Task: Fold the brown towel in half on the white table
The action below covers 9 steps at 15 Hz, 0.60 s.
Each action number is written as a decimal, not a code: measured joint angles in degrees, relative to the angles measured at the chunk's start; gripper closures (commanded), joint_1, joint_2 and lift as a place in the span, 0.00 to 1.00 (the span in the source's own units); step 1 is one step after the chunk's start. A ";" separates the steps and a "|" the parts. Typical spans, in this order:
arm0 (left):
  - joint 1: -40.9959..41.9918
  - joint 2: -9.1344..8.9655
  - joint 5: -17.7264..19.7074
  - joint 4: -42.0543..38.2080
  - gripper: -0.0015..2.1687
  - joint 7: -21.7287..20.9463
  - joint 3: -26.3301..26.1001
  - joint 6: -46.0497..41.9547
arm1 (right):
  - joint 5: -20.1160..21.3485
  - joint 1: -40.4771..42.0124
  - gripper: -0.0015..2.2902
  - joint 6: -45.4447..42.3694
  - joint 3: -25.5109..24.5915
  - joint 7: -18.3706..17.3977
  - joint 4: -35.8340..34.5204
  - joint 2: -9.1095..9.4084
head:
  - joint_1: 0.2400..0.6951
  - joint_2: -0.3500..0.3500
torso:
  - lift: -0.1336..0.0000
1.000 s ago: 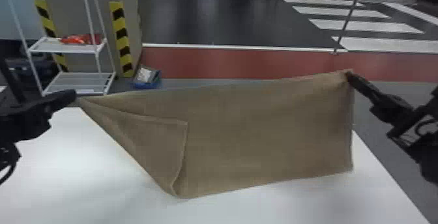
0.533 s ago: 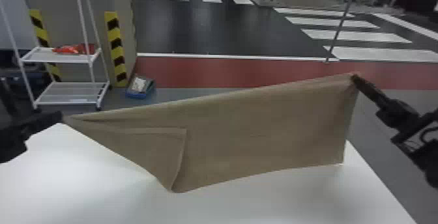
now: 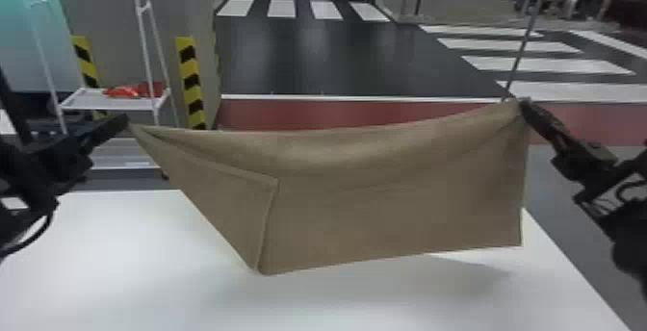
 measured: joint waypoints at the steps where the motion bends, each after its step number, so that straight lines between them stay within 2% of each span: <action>1: -2.70 -0.04 2.30 3.07 0.64 -2.43 -0.94 -2.57 | -1.05 -1.98 0.49 -2.45 0.05 1.50 2.66 0.00 | 0.37 0.38 | 0.08; 2: -4.83 -0.04 5.77 5.82 0.64 -5.69 -1.53 -5.03 | -2.60 -3.66 0.49 -4.51 0.11 3.56 4.85 0.00 | 0.27 0.37 | 0.08; 3: -5.61 0.05 8.86 7.36 0.64 -8.64 -1.68 -6.72 | -4.97 -4.55 0.49 -5.72 0.19 6.02 6.33 -0.13 | 0.24 0.37 | 0.08; 5: -3.14 0.62 11.37 8.18 0.64 -13.61 -0.83 -8.29 | -8.65 -3.68 0.49 -6.85 0.62 10.07 7.30 -0.77 | 0.24 0.37 | 0.08; 6: -0.69 1.37 11.35 8.19 0.64 -15.38 -0.35 -8.47 | -9.38 -2.19 0.49 -6.98 0.69 12.16 7.16 -1.15 | 0.28 0.37 | 0.08; 7: 2.69 2.38 10.34 7.88 0.64 -16.91 -0.04 -8.51 | -9.85 0.10 0.49 -7.00 0.55 14.43 6.40 -1.60 | 0.42 0.38 | 0.08; 9: 9.09 3.19 6.23 6.06 0.64 -18.83 0.51 -8.46 | -10.39 4.79 0.49 -7.05 -0.02 15.75 4.18 -2.31 | 0.57 0.37 | 0.08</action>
